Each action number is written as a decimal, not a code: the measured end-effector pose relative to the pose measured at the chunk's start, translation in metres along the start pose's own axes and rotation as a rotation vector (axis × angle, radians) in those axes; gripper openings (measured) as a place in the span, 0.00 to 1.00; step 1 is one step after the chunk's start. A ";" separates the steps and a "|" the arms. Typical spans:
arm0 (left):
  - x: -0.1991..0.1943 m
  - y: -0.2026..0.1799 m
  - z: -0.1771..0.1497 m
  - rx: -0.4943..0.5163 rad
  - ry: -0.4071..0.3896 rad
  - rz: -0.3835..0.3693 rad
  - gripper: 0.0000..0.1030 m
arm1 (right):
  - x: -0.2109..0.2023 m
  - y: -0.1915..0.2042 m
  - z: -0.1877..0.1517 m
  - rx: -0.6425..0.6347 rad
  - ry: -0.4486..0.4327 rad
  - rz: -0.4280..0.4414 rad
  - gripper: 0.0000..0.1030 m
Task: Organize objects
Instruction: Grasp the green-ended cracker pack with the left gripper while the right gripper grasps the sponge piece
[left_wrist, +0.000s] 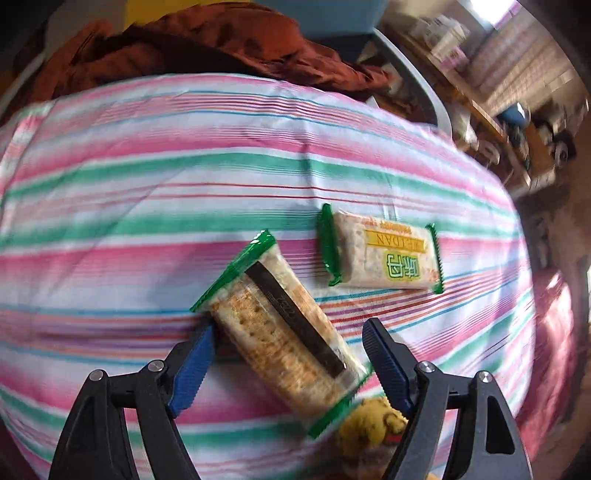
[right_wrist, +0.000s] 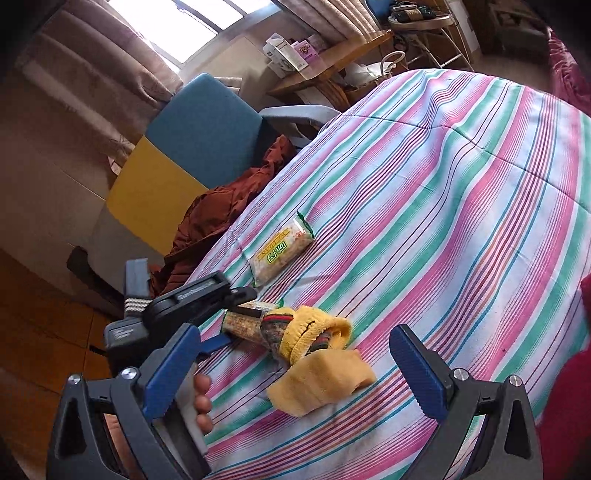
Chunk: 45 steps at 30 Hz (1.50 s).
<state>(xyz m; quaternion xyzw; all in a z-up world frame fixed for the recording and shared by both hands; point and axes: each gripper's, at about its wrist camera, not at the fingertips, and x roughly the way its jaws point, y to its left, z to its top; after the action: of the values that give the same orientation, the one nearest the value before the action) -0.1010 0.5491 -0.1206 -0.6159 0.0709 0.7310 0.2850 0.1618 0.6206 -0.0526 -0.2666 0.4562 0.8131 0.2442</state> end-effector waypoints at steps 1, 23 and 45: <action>0.002 -0.005 -0.001 0.046 -0.008 0.026 0.78 | 0.000 -0.001 0.000 0.003 0.002 0.001 1.00; -0.041 0.078 -0.069 0.284 -0.091 -0.063 0.48 | 0.017 0.003 -0.002 -0.050 0.068 -0.077 1.00; -0.066 0.129 -0.135 0.253 -0.204 -0.095 0.48 | 0.074 0.033 -0.034 -0.378 0.260 -0.376 0.99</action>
<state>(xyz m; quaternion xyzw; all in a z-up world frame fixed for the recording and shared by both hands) -0.0448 0.3599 -0.1218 -0.5004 0.1039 0.7607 0.4002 0.0936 0.5867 -0.0960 -0.4890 0.2666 0.7834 0.2759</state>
